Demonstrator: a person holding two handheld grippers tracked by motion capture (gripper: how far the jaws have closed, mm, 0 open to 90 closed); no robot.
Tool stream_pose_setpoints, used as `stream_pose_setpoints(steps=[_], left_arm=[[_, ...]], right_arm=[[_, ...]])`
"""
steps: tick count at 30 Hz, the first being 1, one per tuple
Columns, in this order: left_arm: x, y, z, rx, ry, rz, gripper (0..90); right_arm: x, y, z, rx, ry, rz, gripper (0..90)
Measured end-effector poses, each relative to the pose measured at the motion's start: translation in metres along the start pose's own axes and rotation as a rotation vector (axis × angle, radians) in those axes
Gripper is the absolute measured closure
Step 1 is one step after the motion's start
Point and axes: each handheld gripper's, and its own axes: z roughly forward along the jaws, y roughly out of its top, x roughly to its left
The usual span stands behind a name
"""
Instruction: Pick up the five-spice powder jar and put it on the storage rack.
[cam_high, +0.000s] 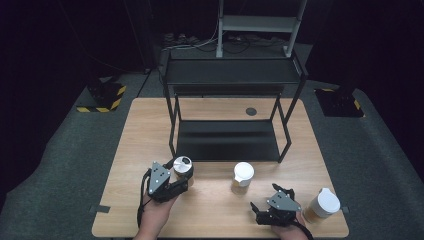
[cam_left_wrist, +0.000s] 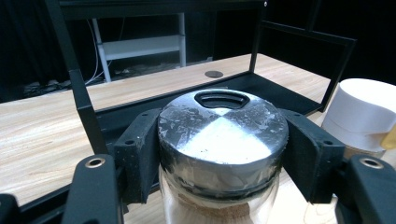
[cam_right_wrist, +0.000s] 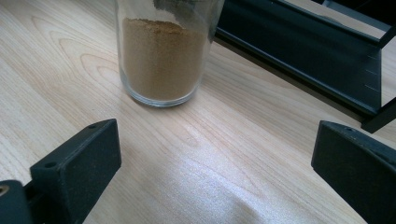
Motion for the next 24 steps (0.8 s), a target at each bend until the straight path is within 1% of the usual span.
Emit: stream_pose_setpoints(steps=[16,24], left_arm=[[0.0,0.007,0.018,0.016,0.01,0.004,34.5],[-0.001,0.009,0.03,0.03,0.011,0.005,34.5]], right_arm=[[0.0,0.0,0.0,0.0,0.0,0.004,0.8],[0.0,0.0,0.0,-0.002,0.003,-0.002,0.8]])
